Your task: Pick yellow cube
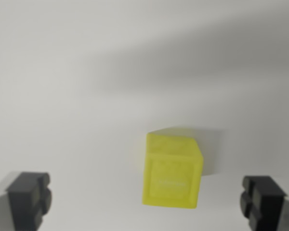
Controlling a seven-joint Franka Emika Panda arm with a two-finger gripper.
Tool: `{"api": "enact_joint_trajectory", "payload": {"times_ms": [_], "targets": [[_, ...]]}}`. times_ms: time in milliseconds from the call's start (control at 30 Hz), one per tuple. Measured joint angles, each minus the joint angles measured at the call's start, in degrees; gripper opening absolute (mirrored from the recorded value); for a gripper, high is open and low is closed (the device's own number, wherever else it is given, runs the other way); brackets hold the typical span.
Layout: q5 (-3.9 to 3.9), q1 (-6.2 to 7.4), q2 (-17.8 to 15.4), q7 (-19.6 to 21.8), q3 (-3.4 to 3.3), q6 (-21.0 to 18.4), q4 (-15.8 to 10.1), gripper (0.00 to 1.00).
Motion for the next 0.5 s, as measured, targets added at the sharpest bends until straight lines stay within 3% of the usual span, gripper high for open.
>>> {"api": "enact_joint_trajectory", "payload": {"times_ms": [500], "targets": [[0.01, -0.16, 1.3, 1.1, 0.00, 5.0, -3.6, 1.00]]}}
